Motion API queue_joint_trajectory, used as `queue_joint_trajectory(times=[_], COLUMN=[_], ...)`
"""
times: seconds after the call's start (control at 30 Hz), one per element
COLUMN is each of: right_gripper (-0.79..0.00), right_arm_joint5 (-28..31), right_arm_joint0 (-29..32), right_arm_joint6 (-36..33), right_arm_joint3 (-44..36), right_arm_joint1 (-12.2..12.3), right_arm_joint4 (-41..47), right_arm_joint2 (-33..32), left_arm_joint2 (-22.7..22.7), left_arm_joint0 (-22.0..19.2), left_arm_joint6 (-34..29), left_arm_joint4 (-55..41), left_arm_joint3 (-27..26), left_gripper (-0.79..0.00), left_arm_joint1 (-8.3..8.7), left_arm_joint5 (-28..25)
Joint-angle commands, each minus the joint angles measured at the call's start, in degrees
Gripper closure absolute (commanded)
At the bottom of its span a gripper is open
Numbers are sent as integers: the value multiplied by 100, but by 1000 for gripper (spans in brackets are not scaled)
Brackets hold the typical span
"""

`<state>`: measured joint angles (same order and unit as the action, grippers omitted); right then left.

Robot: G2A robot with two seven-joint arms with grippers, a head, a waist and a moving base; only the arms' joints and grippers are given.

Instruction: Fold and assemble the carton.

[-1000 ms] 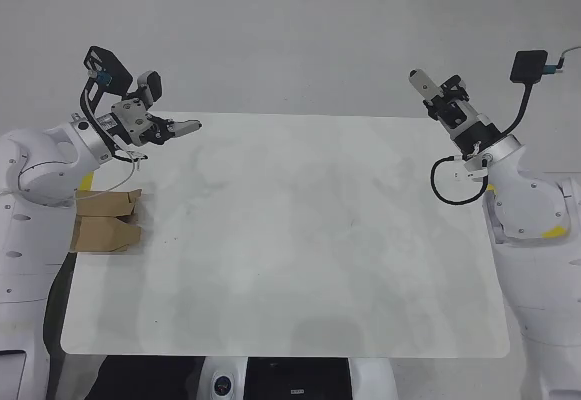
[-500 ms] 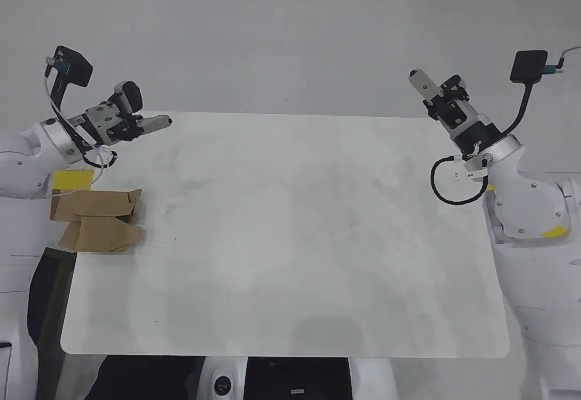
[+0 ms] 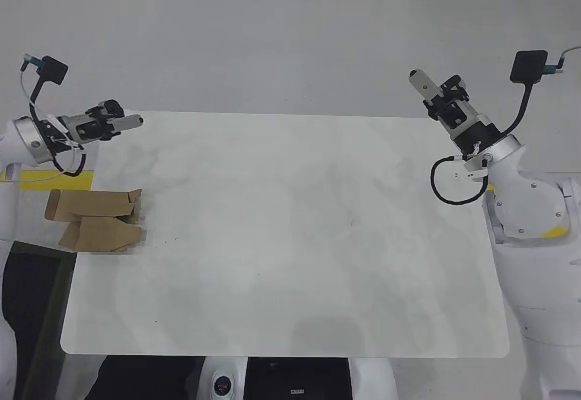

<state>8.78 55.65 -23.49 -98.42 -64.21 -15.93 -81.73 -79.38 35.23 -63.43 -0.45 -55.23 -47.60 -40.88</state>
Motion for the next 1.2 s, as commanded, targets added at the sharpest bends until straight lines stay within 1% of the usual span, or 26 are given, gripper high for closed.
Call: queue_joint_trajectory(times=[0.0,0.2,0.47,0.73,1.0,1.17], right_gripper=[-785,-785,-785,-785,-785,-785], right_arm_joint5=[0,0,0,0,0,0], right_arm_joint0=[0,0,0,0,0,0], right_arm_joint6=[0,0,0,0,0,0], right_arm_joint3=[0,0,0,0,0,0], right_arm_joint1=[0,0,0,0,0,0], right_arm_joint4=[0,0,0,0,0,0], right_arm_joint2=[0,0,0,0,0,0], left_arm_joint2=[90,400,872,1335,1604,1708], left_arm_joint0=[-89,-357,-599,-787,-1083,-1343], left_arm_joint6=[62,121,416,330,304,296], left_arm_joint4=[-26,-299,-211,-602,-779,-544], left_arm_joint3=[257,840,1494,2079,2899,3479], left_gripper=[-785,-785,-785,-785,-785,-785], left_arm_joint1=[34,128,236,371,482,525], left_arm_joint5=[-60,-119,-414,-329,-302,-294])
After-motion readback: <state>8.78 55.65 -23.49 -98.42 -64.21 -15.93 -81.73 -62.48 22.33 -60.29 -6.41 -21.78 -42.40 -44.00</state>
